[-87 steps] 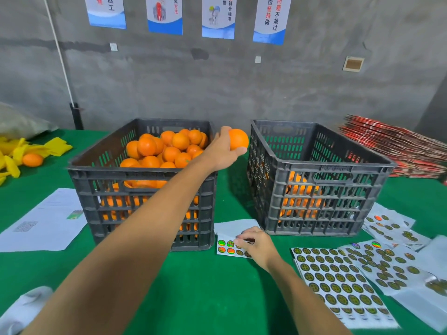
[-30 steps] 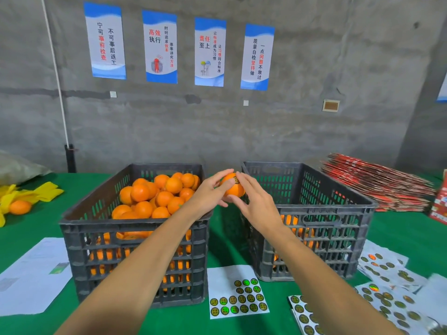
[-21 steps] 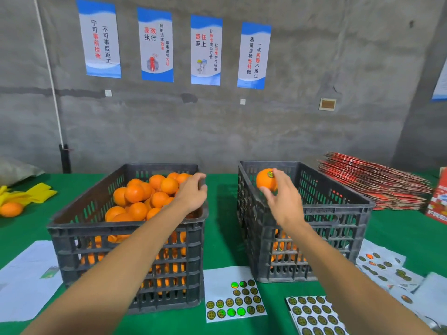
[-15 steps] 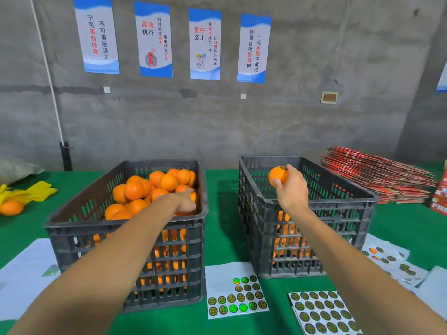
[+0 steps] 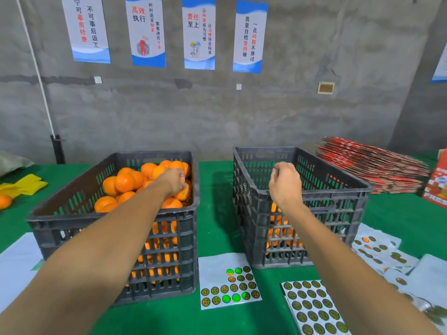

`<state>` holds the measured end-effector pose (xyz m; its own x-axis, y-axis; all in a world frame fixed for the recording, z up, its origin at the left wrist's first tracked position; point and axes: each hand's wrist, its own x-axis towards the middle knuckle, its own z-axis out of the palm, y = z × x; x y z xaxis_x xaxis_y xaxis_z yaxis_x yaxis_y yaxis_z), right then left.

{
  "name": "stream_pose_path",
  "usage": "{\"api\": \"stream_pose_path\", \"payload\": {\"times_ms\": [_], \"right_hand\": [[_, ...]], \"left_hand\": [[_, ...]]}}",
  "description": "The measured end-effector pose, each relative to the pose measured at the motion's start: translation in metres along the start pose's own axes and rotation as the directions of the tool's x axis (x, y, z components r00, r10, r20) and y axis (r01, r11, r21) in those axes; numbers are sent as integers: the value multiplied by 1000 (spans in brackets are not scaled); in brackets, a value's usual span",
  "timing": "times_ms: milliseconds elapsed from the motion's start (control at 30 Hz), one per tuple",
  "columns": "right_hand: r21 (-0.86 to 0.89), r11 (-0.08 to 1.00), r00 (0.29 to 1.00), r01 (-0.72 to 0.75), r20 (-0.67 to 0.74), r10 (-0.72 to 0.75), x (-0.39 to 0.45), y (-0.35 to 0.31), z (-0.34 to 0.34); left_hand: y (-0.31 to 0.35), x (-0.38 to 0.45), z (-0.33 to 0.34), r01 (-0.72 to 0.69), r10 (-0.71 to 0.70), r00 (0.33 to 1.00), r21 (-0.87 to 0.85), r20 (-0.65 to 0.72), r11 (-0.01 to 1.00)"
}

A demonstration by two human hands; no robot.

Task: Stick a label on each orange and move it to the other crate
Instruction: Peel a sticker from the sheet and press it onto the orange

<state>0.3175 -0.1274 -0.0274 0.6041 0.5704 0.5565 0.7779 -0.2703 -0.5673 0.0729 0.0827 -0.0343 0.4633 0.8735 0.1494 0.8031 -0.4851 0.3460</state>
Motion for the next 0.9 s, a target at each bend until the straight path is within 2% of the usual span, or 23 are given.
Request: {"api": "stream_pose_path", "payload": {"times_ms": [67, 167, 267, 367, 500, 600, 667, 733, 767, 833, 900], "right_hand": [[-7, 1000, 1000, 8, -5, -8, -2, -2, 0], [-33, 999, 1000, 16, 14, -16, -4, -3, -2], [-66, 997, 998, 38, 45, -35, -6, 1, -3], [-45, 997, 996, 60, 64, -57, -8, 2, -7], [-49, 994, 992, 94, 88, -89, -10, 2, -10], [-41, 994, 990, 103, 102, -99, -10, 2, -10], [0, 992, 987, 126, 97, -125, -12, 3, -11], [49, 981, 979, 186, 76, -189, -19, 4, -10], [78, 973, 972, 218, 67, -224, -25, 2, -9], [164, 943, 954, 289, 36, -298, -41, -3, -4], [182, 872, 889, 455, -39, -456, -64, -9, 6]], "left_hand": [[0, 0, 2, -2, 2, 1000, -8, 19, 1000], [-1, -2, 5, -11, -4, 986, 89, 168, 996], [1, 1, 5, -83, 44, 988, 274, 146, 958], [5, 1, 6, -43, 11, 994, 291, 110, 956], [4, -5, 7, -10, -8, 993, 160, 114, 987], [5, -11, -1, 11, -6, 997, 64, -81, 998], [9, -15, -7, -25, -6, 975, -137, -223, 990], [17, -21, -12, -70, -43, 961, -387, -275, 919], [22, -26, -14, -96, -47, 956, -460, -289, 883], [36, -38, -13, -160, -16, 937, -470, -348, 868], [57, -54, -9, -219, 50, 938, -475, -342, 853]]}}
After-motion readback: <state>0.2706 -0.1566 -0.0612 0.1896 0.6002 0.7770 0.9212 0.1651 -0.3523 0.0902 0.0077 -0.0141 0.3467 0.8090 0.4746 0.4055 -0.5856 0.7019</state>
